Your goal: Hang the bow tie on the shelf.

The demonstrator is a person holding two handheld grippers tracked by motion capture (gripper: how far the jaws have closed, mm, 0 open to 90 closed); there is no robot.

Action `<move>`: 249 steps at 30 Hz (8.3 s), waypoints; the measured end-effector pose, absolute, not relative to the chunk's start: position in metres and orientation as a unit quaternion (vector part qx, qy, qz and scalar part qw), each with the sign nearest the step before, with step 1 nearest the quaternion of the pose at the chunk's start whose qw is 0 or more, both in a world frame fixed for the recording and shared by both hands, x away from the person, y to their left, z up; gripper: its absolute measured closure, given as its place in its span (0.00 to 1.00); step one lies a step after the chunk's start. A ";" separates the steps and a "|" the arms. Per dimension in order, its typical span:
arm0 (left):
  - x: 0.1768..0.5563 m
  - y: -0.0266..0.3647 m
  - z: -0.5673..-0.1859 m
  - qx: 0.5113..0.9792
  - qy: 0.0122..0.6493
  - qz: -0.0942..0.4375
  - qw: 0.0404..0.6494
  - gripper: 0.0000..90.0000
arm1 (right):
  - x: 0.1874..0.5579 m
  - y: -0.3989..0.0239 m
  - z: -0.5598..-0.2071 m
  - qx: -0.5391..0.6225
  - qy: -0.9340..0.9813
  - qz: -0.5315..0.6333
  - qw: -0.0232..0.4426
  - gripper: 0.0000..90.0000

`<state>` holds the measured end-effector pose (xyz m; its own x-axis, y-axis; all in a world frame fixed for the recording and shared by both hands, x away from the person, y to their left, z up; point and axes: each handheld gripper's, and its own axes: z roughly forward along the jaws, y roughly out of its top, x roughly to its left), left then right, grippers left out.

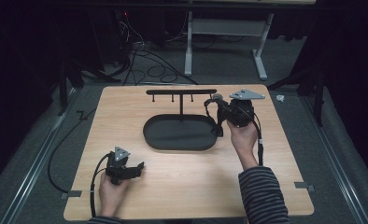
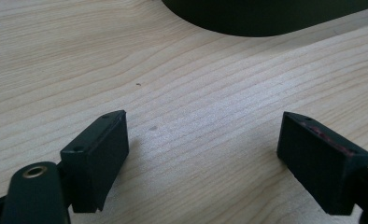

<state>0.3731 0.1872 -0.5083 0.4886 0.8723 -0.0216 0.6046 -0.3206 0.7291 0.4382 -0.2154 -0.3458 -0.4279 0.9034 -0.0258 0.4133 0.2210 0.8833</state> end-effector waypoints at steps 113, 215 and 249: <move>0.372 0.187 -0.508 0.788 0.469 0.194 0.348 0.19 | 0.382 -0.301 -0.368 0.502 0.676 0.462 0.279 0.67; 0.372 0.187 -0.508 0.787 0.471 0.195 0.347 0.19 | 0.335 -0.285 -0.434 0.491 0.704 0.467 0.212 0.66; 0.371 0.188 -0.508 0.786 0.472 0.196 0.347 0.19 | 0.328 -0.286 -0.469 0.515 0.702 0.454 0.189 0.66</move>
